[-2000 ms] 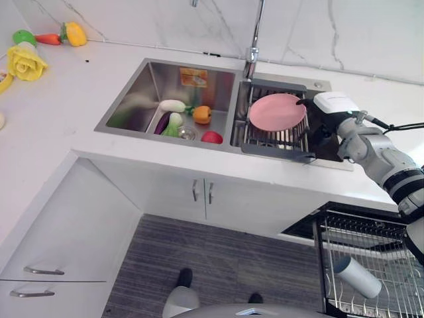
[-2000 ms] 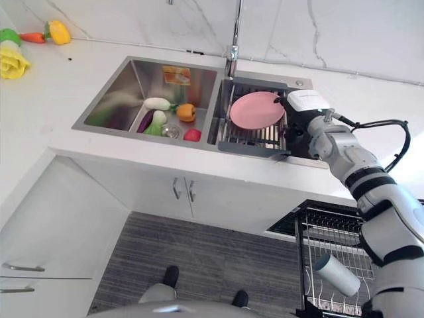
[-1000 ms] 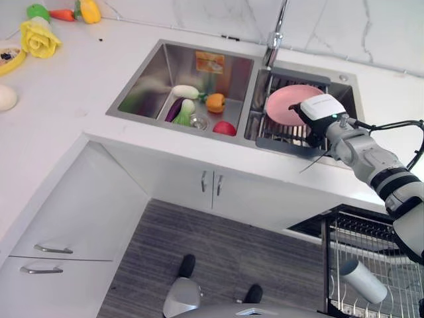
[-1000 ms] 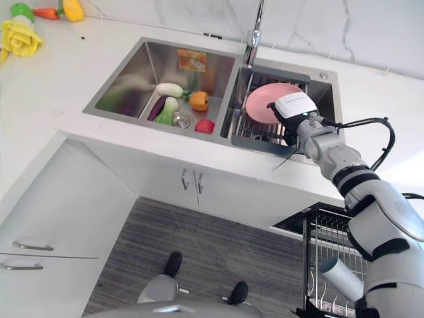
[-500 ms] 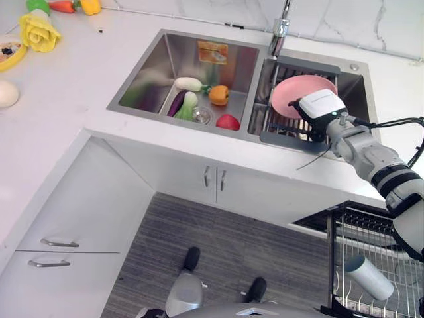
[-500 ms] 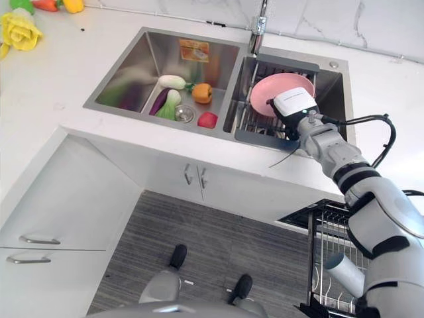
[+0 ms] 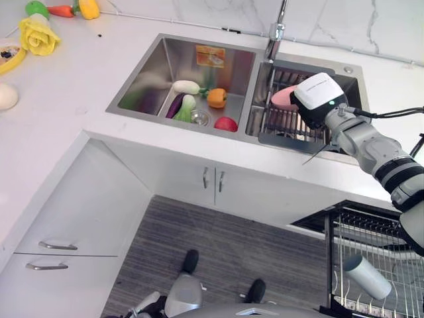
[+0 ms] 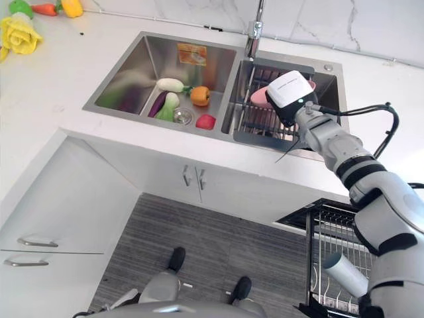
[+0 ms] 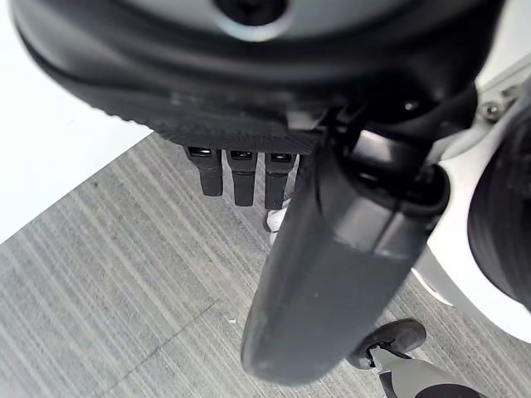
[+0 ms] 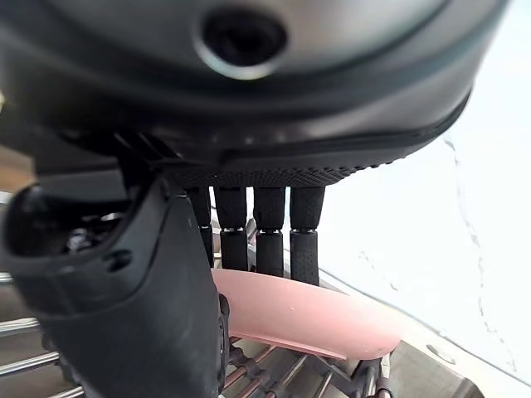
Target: Place the dishes in the dishwasher.
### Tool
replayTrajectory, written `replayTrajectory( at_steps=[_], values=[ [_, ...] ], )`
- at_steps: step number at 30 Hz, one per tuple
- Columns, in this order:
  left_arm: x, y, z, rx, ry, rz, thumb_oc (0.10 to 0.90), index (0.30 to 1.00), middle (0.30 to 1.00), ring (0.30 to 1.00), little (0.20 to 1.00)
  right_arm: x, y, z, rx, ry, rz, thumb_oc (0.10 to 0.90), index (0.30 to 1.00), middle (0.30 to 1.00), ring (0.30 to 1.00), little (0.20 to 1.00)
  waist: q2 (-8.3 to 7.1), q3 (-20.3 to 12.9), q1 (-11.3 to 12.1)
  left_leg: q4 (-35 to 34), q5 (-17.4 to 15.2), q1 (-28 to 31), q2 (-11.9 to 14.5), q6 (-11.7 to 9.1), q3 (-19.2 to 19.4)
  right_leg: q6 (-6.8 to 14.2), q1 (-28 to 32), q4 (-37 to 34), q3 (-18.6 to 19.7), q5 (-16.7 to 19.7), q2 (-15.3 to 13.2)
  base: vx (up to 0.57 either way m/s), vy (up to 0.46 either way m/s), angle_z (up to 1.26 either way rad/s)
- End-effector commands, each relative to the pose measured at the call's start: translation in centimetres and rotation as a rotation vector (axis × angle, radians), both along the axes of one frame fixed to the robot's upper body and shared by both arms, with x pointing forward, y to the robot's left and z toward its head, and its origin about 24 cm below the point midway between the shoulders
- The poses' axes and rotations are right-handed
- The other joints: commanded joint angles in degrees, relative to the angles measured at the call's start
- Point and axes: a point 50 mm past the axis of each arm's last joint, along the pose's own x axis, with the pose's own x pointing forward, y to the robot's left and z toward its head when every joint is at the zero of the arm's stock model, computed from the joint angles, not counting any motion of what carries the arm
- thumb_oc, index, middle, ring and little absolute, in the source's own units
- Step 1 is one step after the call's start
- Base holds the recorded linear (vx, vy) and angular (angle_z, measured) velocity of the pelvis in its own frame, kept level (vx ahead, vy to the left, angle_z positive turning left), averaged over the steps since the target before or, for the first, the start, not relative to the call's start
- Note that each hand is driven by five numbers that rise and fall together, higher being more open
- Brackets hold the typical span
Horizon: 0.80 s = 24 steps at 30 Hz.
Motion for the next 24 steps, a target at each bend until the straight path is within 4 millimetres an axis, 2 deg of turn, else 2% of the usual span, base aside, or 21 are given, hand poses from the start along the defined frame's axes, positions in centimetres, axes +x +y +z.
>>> replayTrajectory(
  at_steps=[1,9,10,24],
  values=[
    [0.1,2.0,0.4,0.084,0.019,-0.098,0.800,0.900,0.900,0.900,0.900,0.2,0.1,6.3,-0.043,-0.183,0.020,0.400,0.300,0.300,0.300,0.300,-3.11,-1.4,0.8,4.0,-9.4,3.2,-1.2,1.7,3.4,2.8,-0.4,1.2,1.8,-3.7,-3.3,0.00,0.000,0.00],
    [-0.5,2.7,0.4,0.122,0.026,-0.045,0.800,0.900,0.900,0.900,0.900,-0.6,2.4,7.3,-0.010,-0.225,0.143,0.400,0.300,0.300,0.300,0.300,-3.44,-2.2,0.2,3.8,-10.0,4.7,-1.0,1.7,4.0,2.7,0.9,1.3,1.8,-4.0,-3.4,0.00,-0.002,0.00],
    [-0.9,2.8,0.3,0.128,0.034,-0.027,0.800,0.900,0.900,0.900,0.900,-1.3,3.1,8.0,-0.018,-0.236,0.199,0.400,0.300,0.300,0.300,0.300,-3.60,-2.8,-0.1,3.7,-10.1,5.3,-1.0,1.7,4.3,2.7,1.2,1.3,1.9,-4.1,-3.4,-0.01,-0.002,-0.04],
    [-0.9,2.8,0.3,0.128,0.034,-0.028,0.800,0.900,0.900,0.900,0.900,-1.3,3.1,8.0,-0.018,-0.236,0.199,0.400,0.300,0.300,0.300,0.300,-3.59,-2.8,-0.1,3.7,-10.1,5.3,-1.0,1.7,4.3,2.7,1.3,1.3,1.9,-4.1,-3.4,-0.01,0.007,-0.01]
  ],
)
